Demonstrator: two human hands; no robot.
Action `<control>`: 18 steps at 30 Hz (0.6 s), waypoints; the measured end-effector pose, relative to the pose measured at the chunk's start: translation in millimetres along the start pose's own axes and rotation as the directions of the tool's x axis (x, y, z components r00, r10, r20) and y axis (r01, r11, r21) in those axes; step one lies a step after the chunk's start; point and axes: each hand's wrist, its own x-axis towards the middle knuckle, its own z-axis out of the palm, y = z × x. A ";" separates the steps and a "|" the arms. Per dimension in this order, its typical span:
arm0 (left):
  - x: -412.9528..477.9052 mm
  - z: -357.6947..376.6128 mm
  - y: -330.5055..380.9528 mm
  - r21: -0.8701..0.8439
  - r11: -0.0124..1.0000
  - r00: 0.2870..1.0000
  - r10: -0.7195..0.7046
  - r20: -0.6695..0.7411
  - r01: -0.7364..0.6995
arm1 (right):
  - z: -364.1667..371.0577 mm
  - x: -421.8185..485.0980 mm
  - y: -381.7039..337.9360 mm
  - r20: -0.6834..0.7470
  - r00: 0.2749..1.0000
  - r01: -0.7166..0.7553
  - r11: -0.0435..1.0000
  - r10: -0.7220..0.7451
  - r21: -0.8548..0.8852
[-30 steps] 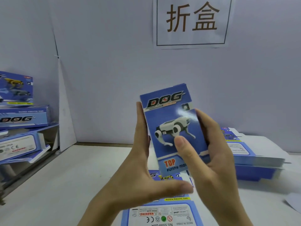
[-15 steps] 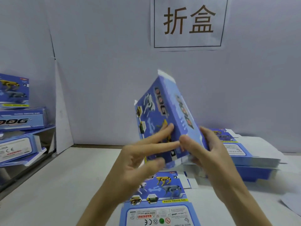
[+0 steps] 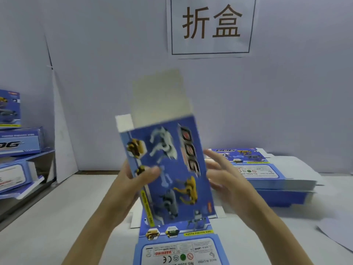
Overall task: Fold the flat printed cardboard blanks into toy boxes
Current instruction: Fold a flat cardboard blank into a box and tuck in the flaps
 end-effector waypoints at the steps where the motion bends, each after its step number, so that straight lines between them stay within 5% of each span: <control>1: 0.8 -4.4 -7.0 0.096 0.995 0.999 -0.007 0.034 0.004 | -1.9 0.8 0.1 -0.031 0.999 0.024 0.999 -0.023 0.029; 4: 1.8 -10.2 -32.2 0.296 0.946 0.976 -0.176 0.125 0.133 | -5.2 0.5 -0.6 -0.042 0.999 0.035 0.972 -0.026 0.233; 7: 2.3 -9.5 -56.6 0.395 0.891 0.941 -0.302 0.152 0.222 | -3.4 0.2 1.9 -0.059 0.998 -0.021 0.985 0.031 0.170; 18: 5.1 -9.4 -64.3 0.377 0.896 0.944 -0.302 0.134 0.234 | 1.2 6.6 11.9 -0.141 0.990 0.012 0.974 0.020 0.228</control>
